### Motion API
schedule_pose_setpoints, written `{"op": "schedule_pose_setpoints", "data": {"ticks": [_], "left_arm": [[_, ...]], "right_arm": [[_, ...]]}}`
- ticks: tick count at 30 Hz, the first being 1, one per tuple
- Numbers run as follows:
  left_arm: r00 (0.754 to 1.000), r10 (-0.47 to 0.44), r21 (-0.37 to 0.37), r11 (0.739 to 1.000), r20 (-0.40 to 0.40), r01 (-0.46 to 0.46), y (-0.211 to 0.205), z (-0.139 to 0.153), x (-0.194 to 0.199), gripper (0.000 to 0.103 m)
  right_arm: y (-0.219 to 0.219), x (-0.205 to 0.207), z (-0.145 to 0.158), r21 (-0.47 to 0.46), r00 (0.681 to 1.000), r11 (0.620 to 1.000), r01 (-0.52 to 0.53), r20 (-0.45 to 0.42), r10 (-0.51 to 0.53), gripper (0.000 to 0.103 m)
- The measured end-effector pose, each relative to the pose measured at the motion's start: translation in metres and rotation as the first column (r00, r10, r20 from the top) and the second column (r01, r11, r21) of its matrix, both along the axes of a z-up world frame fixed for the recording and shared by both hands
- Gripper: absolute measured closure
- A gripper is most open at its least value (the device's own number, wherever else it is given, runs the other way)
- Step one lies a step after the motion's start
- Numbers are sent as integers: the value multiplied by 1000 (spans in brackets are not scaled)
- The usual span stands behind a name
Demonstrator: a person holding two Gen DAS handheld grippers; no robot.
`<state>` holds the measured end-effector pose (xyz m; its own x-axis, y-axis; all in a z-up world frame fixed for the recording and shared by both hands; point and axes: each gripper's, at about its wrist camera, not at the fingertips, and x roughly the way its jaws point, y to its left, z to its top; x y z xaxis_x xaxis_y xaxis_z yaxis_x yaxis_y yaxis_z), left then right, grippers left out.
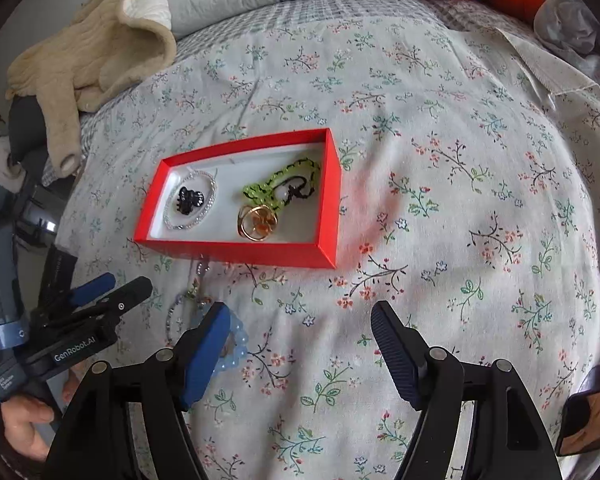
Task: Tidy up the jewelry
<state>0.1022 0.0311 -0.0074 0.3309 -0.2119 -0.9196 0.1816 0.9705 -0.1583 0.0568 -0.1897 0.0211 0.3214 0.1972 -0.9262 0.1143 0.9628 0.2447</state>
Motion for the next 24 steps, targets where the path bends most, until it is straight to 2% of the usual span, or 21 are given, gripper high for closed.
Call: {"op": "schedule_pose_setpoints", "data": {"ticks": [5,8,14,19,20,24], "left_arm": [[995,7,-15,1000,-98,-8,2,-17,2,23],[991,-3,-53,999,-132,-5,0,-21,1,31],[985,-50,-45,998,-166,43,-13,-29,-2,54],[987,-61,20,998,-148,65,-19,-37,-1,77],[988,-64,29,997,-142,69,-20,-37,-1,79],[989,-60,37,997,-133,65,-21,-37,1,99]], "right_arm": [[9,1,-19,-3,997,1000,-18,-71,18,29],[17,2,-22,-13,996,999,-45,-82,44,29],[24,3,-28,-8,994,999,-46,-101,45,29],[23,5,-34,14,992,999,-29,-125,30,29],[23,5,-36,19,991,1000,-25,-133,27,29],[24,7,-43,25,988,1000,-15,-151,19,29]]}}
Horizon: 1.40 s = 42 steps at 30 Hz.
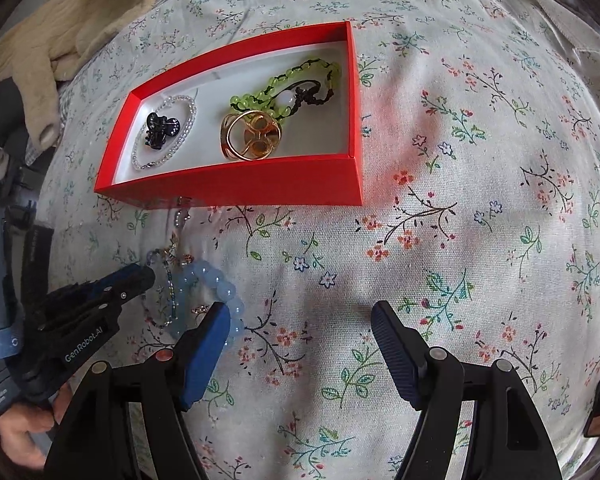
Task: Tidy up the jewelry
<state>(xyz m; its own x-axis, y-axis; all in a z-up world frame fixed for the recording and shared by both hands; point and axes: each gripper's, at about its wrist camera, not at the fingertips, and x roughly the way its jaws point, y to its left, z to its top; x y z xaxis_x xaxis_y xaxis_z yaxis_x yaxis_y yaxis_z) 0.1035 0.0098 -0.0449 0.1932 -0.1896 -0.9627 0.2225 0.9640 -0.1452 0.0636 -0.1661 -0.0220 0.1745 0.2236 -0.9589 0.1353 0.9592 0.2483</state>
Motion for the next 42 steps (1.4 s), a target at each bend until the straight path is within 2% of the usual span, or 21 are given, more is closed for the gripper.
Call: {"op": "schedule_pose_setpoints", "data": {"ticks": [6,9,12,15,18,25,36,42], "left_arm": [[1000,22,-42,999,9,-22,10,10,0,99],[999,25,-46,999,22,-24,13,16,-2,99],[999,25,-49,999,26,-23,20,19,-6,99],[999,19,-49,999,31,-18,22,20,-7,99],[999,19,-49,999,39,-17,20,22,-4,99],[997,21,-80,997,71,-15,28,38,-9,99],[991,36,-147,989,128,-17,26,65,-11,100],[985,33,-181,983,167,-2,16,82,-11,100]], "right_arm": [[9,1,-4,-29,1000,1000,-8,10,8,30],[19,3,-4,-42,999,999,-24,25,25,37],[32,6,-6,-54,997,997,-59,41,61,49],[43,6,-7,-115,992,988,-101,59,108,60],[51,6,-4,-119,985,982,-148,74,157,91],[50,4,9,-59,982,987,-152,102,158,92],[50,-10,61,80,965,987,-141,236,118,92],[31,-18,89,141,954,983,-117,292,71,92]]}}
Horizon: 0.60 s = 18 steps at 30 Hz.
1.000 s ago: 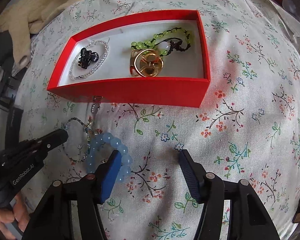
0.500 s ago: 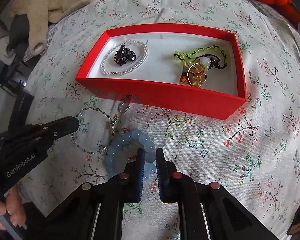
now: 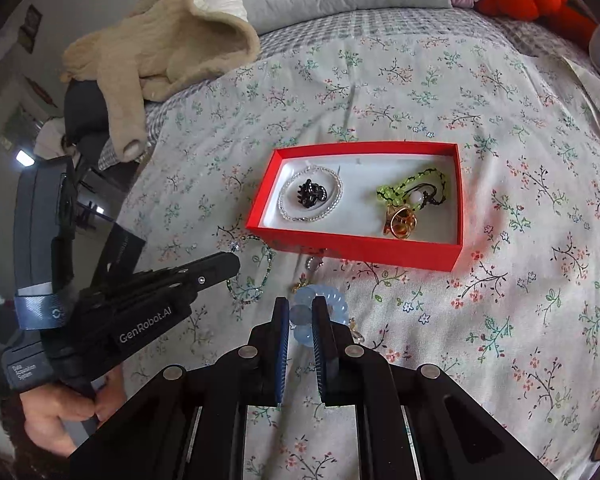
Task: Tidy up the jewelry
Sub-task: 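Lower both bracelets into the red box and open both tools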
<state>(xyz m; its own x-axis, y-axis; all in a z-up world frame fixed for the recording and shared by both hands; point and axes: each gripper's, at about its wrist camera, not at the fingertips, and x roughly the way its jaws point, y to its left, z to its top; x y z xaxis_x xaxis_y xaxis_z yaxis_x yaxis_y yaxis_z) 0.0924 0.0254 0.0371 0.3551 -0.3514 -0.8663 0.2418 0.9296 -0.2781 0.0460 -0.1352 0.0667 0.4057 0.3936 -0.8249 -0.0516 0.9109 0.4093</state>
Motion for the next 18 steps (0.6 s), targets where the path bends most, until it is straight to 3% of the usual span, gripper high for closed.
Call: {"op": "schedule_pose_setpoints", "data": {"ticks": [12,18], "left_arm": [[997,-41,-44,998,67,44,-34,22,1,100],[995,-34,-84,996,96,42,-44,30,6,100]], "right_arm": [[-54,5,39,112,989,988,107,92,-117,92],[-77,15,41,159,979,974,159,99,-176,92]]}}
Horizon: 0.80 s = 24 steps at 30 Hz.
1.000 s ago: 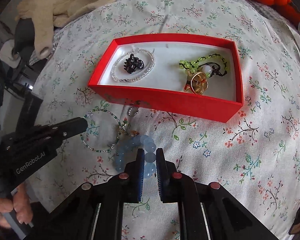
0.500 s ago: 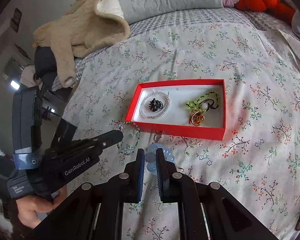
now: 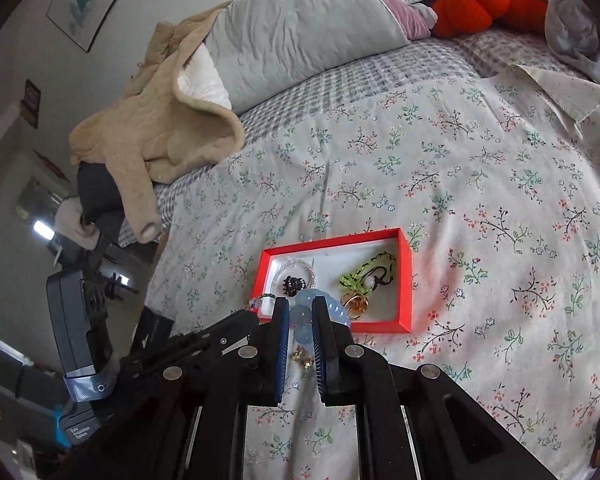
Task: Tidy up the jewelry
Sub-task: 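Lower both bracelets into the red box and open both tools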
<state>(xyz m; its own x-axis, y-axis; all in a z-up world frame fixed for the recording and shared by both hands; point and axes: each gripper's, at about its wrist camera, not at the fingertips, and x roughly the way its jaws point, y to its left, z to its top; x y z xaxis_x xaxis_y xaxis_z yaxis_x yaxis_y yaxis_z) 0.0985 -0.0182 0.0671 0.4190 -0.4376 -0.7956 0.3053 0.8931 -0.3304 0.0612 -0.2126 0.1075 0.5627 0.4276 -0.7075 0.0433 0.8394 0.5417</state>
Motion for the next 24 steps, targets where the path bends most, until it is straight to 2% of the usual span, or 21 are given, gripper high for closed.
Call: {"op": "schedule_pose_setpoints", "data": {"ticks": [7,15,20,24], "left_arm": [[1000,-9,-58,998,16,10,-12,-2,13,100],[999,41,-67,997,3,-40,-10,-14,35,100],[996,88,14,996,29,-88,0,-21,41,100],[993,112,62,992,36,-114,7,-28,46,100]], "right_arm": [[-5,12,1,1,999,1000,28,30,-28,92],[11,32,-4,20,999,1000,9,42,-10,92],[30,44,-11,24,999,999,-25,37,24,92],[39,53,-26,25,999,999,-44,-3,44,92]]}}
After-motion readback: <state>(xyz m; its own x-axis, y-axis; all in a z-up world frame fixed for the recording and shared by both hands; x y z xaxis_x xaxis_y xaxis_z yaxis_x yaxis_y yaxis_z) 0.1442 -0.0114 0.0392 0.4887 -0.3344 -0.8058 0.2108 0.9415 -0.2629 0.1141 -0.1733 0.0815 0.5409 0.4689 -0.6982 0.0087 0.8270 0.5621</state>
